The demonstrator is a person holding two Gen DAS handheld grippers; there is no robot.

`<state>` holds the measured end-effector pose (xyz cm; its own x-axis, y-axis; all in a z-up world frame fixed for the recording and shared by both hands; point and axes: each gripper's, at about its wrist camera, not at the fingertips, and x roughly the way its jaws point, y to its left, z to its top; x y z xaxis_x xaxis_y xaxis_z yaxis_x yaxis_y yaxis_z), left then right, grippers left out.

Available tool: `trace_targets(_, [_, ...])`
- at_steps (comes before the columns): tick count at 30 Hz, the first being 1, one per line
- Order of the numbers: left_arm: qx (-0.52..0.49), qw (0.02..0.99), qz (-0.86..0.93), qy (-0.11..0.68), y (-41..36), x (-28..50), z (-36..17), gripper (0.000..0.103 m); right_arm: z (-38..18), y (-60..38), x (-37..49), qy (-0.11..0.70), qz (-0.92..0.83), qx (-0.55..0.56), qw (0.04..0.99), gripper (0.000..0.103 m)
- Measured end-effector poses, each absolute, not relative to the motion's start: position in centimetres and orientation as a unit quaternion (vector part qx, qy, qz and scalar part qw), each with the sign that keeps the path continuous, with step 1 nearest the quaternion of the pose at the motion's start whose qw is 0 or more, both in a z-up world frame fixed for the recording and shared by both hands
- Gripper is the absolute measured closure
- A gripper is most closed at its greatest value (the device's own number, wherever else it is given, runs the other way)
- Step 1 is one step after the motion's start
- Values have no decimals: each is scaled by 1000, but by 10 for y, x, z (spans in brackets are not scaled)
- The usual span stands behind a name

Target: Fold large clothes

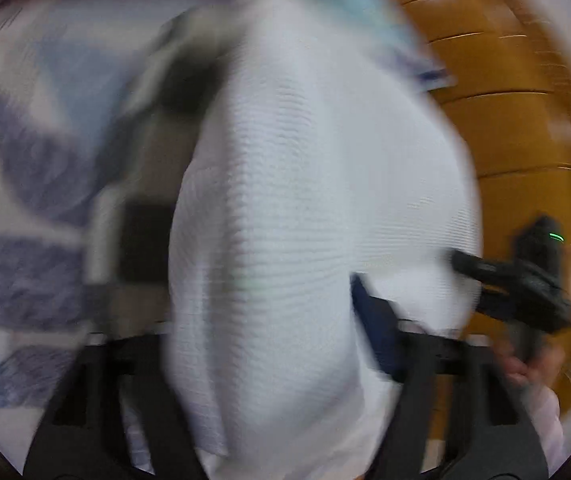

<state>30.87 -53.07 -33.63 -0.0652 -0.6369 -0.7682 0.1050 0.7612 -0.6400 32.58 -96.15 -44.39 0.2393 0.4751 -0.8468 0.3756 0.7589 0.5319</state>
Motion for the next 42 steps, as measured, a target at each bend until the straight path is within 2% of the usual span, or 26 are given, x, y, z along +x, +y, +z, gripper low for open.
trace_targets(1, [-220,648,-286,670,-518,309,-338,23,-458,-972,317,618,28,384,685,36])
trace_targets(3, [-185,680,-268,657,-488,305,-323,19,-455,-977,301,599,46,402,691,34])
trace_targets(5, [-135,706,-229,657,-453,298,-308,18,-435,-978,277,598,12,349,721,32])
trace_targets(7, [-84,726,-181,658,-432,292,-296,22,-406,-981,249,578,-38,300,758,34])
trace_targets(8, [-66,732,-172,656,-430,291,-290,30,-391,-977,237,552,-16,296,779,53])
trace_targets(9, [-52,741,-173,647,-421,285,-283,41,-378,-974,232,537,10,291,792,82])
trace_targets(10, [-53,747,-185,636,-415,278,-275,48,-366,-961,225,535,25,268,801,92])
trace_targets(11, [-65,750,-207,624,-413,271,-266,56,-359,-949,223,537,21,246,807,96])
trace_targets(12, [-72,752,-223,616,-457,287,-260,60,-358,-941,222,530,22,239,813,100])
trace_targets(13, [-70,751,-249,607,-482,288,-256,64,-357,-933,224,527,33,244,814,101])
trace_targets(15, [-47,734,-272,620,-539,293,-269,78,-377,-927,240,539,58,271,796,101])
trace_targets(16, [-34,730,-266,629,-559,295,-282,79,-393,-914,253,559,49,265,784,101])
trace_targets(18, [-8,735,-243,633,-573,298,-321,77,-438,-904,269,598,0,246,763,103])
trace_targets(20, [-31,739,-241,628,-578,308,-329,74,-463,-912,276,598,-21,313,738,103])
trace_targets(22, [-28,740,-242,627,-569,304,-314,74,-456,-923,262,571,-30,401,716,103])
trace_targets(23, [-16,745,-247,619,-564,297,-305,74,-445,-924,251,564,-36,409,717,103])
trace_targets(27, [-12,721,-251,646,-545,269,-321,74,-422,-912,209,561,-116,311,758,103])
trace_targets(30, [24,713,-246,657,-551,253,-346,74,-466,-901,202,580,-108,311,745,103])
trace_targets(32, [-2,719,-231,656,-542,251,-330,74,-459,-905,200,574,-123,350,730,103])
trace_targets(33, [-3,722,-239,649,-540,247,-321,70,-449,-904,197,562,-110,368,733,97])
trace_targets(34, [11,726,-246,643,-540,242,-314,63,-438,-901,194,551,-97,374,740,97])
trace_targets(35, [41,731,-248,635,-539,237,-304,41,-423,-893,189,546,-91,362,750,97])
trace_targets(36, [60,736,-253,625,-538,232,-295,35,-416,-889,184,546,-90,352,755,97])
trace_targets(40, [64,734,-283,614,-529,216,-259,35,-374,-857,159,540,-88,327,771,91])
trace_targets(42, [66,736,-289,608,-520,203,-241,28,-354,-839,141,539,-106,318,773,87])
